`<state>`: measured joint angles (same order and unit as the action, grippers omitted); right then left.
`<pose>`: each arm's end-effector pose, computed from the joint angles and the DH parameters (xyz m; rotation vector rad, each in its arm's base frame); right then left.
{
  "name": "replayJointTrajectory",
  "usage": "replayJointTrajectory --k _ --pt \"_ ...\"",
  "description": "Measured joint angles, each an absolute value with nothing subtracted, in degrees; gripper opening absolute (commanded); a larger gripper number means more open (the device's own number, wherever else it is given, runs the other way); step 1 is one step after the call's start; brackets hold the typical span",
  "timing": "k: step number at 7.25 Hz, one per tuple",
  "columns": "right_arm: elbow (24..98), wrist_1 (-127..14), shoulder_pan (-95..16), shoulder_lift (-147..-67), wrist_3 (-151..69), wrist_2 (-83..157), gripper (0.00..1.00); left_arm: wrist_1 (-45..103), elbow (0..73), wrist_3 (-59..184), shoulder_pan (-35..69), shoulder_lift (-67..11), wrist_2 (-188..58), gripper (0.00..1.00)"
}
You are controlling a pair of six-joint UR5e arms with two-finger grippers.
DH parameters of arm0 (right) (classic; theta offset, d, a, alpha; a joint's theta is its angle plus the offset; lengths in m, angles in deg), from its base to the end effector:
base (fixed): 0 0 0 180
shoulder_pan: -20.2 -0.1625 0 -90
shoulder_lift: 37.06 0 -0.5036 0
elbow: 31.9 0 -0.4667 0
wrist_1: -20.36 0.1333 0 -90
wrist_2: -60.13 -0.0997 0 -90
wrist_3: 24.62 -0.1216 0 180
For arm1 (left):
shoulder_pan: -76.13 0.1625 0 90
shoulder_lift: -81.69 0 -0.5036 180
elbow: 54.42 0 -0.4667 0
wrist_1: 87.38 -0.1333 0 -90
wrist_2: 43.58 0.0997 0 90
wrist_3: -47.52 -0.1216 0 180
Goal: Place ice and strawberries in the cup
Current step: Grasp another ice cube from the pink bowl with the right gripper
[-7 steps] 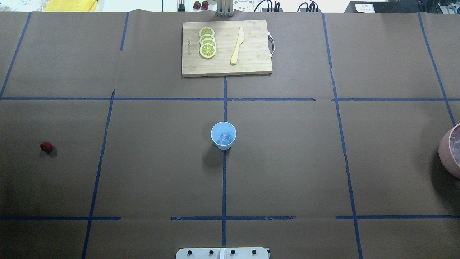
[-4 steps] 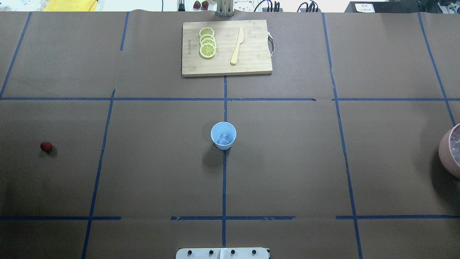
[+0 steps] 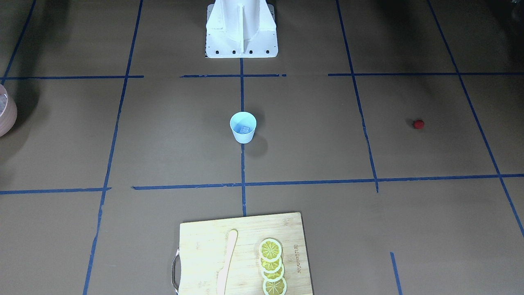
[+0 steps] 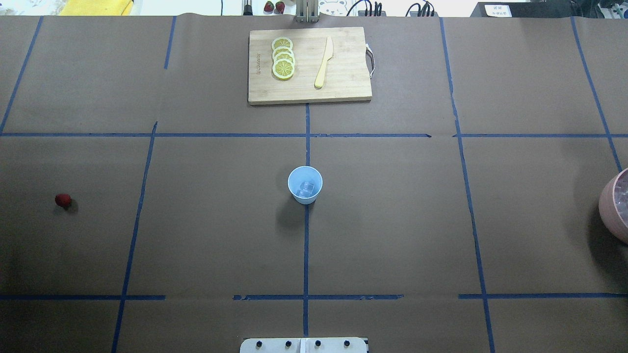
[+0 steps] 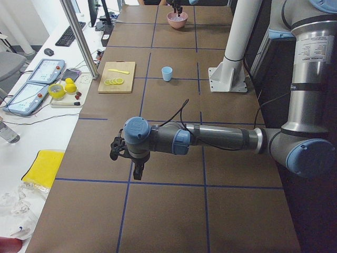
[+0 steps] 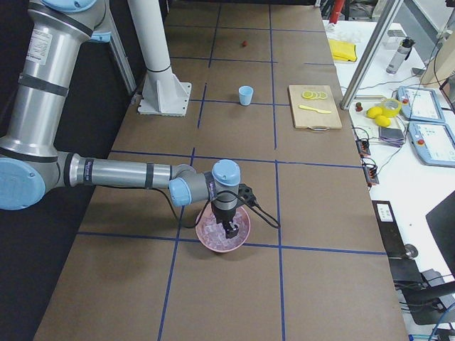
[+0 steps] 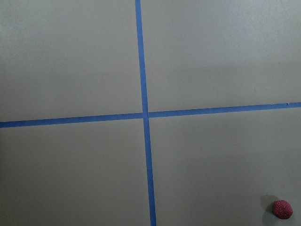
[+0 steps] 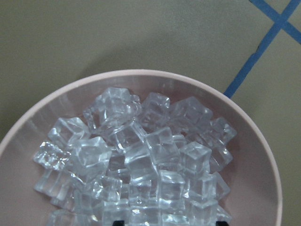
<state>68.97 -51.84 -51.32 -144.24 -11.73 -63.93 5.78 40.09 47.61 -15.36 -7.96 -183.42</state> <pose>-0.0754 -0.4312 0.7738 0.1680 -0.6103 -0.5890 -0.0552 -0.5700 0.6973 0.1302 0.8670 0.0298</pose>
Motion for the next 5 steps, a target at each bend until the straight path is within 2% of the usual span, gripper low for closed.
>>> replayJointTrajectory --k 5 --pt "67.60 -51.89 -50.61 -144.21 -11.87 -63.09 0.66 5.78 40.69 47.61 -15.36 -7.96 -183.68 1.00"
